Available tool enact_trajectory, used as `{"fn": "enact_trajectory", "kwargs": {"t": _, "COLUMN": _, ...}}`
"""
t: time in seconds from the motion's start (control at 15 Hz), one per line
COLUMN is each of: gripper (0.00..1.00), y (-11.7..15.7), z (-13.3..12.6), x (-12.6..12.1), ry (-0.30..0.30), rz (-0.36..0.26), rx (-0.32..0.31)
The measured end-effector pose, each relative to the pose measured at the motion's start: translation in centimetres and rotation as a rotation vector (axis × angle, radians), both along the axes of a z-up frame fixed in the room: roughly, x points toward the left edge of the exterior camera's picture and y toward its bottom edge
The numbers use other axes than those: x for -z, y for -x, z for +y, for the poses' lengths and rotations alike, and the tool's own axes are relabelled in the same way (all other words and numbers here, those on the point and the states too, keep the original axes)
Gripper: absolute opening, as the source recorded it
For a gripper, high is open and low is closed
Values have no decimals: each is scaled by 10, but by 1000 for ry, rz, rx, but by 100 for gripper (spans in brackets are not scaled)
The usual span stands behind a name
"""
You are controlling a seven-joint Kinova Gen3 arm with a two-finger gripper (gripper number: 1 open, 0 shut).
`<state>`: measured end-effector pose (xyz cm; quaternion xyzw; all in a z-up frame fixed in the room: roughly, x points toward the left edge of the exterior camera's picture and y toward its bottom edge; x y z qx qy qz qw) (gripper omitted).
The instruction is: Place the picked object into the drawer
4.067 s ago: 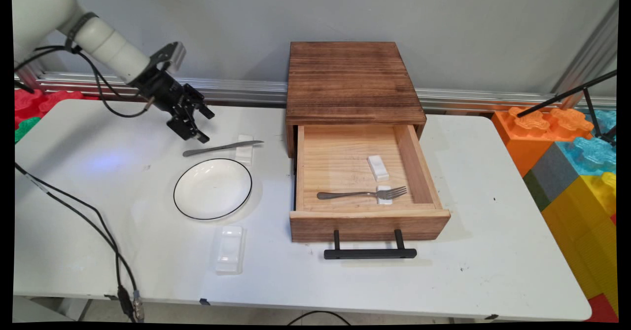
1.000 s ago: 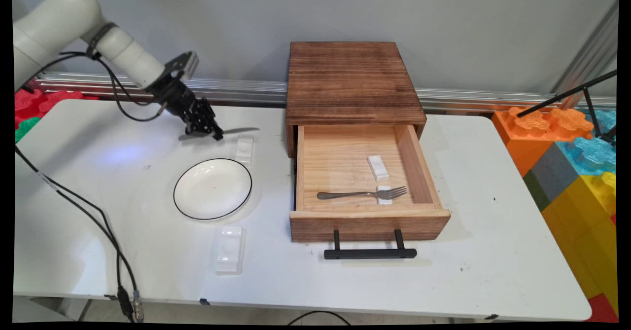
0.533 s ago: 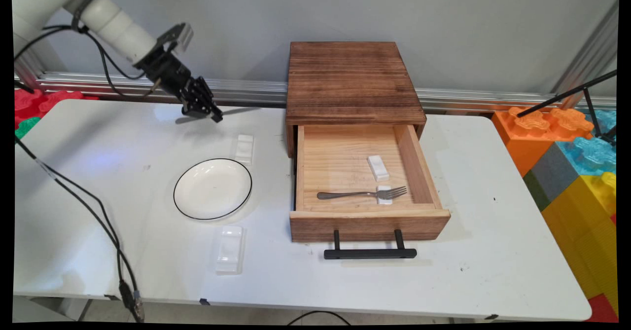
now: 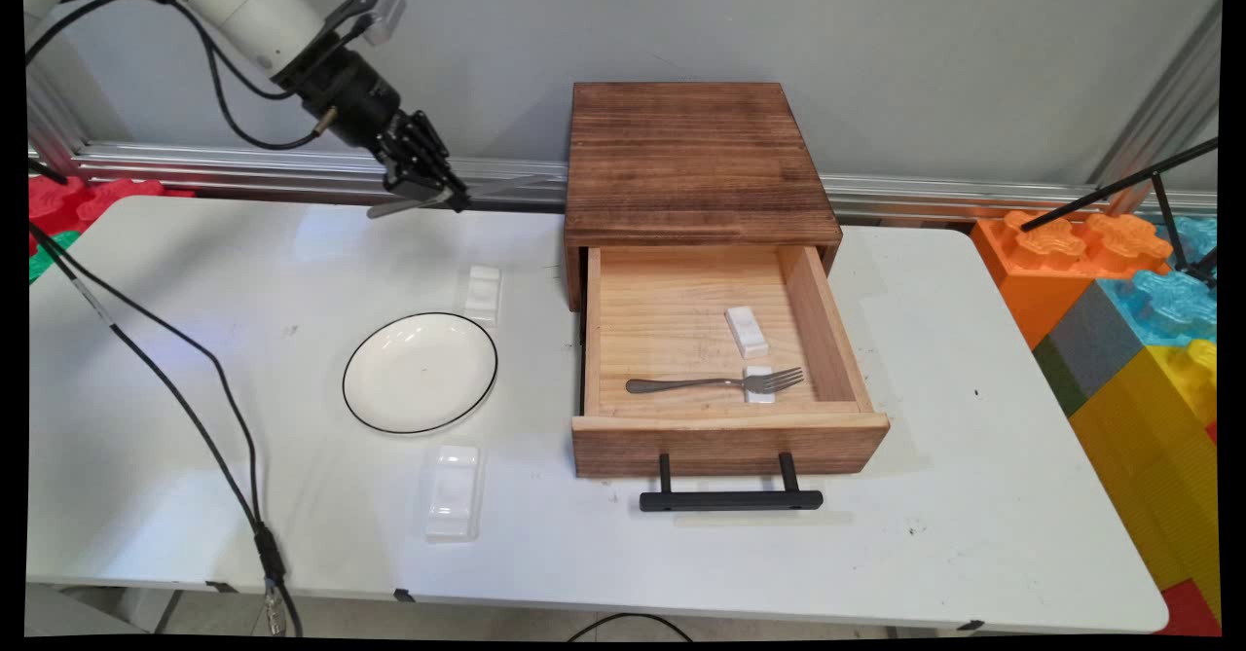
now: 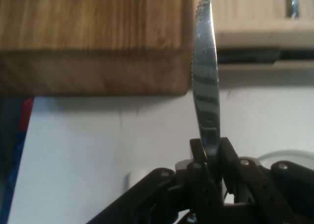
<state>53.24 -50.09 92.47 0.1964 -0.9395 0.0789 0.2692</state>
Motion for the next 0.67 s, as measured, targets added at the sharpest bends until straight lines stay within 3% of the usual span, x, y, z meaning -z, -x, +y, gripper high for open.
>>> {"fn": "enact_trajectory", "kwargs": {"t": 0.67, "gripper": 0, "y": 135, "z": 12, "x": -23, "ry": -8, "rz": 19, "rx": 7}}
